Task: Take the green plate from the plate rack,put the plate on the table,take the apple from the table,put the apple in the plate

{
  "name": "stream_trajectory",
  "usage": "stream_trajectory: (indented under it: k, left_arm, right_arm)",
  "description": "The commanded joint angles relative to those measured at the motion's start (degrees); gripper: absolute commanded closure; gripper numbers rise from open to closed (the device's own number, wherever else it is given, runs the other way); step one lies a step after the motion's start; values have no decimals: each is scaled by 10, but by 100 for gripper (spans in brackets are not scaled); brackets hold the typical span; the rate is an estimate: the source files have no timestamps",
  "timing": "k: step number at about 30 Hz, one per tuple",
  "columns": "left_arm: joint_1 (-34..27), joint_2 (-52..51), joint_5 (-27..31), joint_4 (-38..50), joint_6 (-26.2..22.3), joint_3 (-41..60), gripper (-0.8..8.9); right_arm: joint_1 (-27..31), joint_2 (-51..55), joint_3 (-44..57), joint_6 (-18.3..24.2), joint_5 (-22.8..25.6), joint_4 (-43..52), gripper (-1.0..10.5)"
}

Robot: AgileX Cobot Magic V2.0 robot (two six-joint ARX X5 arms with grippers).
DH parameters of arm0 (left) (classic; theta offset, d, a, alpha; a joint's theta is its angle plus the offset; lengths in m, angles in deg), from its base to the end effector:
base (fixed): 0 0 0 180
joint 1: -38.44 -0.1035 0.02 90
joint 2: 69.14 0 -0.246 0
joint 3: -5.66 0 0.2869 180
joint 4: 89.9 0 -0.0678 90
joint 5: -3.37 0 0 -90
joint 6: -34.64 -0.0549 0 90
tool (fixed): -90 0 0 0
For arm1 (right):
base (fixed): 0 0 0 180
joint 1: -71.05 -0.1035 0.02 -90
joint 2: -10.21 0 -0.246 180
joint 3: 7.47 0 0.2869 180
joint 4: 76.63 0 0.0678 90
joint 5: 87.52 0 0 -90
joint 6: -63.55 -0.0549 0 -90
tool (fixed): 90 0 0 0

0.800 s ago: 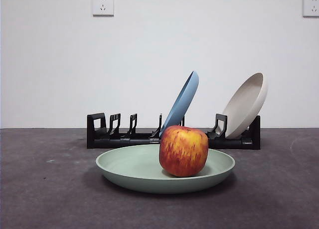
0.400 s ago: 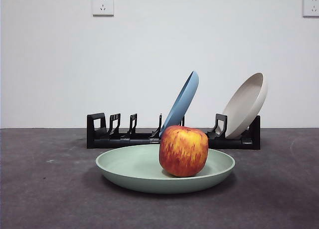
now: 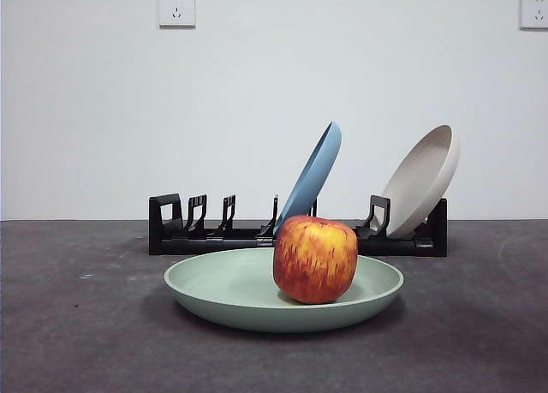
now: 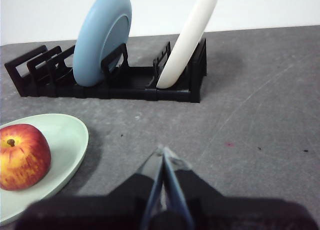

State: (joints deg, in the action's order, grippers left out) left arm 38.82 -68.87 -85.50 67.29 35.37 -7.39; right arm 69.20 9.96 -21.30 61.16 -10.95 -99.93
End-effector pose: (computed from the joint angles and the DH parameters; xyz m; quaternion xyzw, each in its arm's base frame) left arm 0.1746 -0.0001 0.1468 -0.0052 0.0874 0.0071 0.9961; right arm 0.1718 0.0183 0.1515 0.0291 0.0870 0.1307 0.9872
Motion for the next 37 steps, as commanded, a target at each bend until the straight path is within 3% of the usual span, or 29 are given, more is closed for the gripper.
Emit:
stream_trajectory:
  k: [1, 4, 37]
  left_arm:
    - [-2, -2, 1, 2, 6, 7, 816]
    - [-2, -2, 1, 2, 6, 7, 816]
    - [-2, -2, 1, 2, 6, 7, 816]
  right_arm:
    - [0, 2, 7, -6, 1, -6, 946]
    - [0, 2, 6, -23, 1, -5, 946]
    - [0, -4, 6, -22, 3, -5, 946]
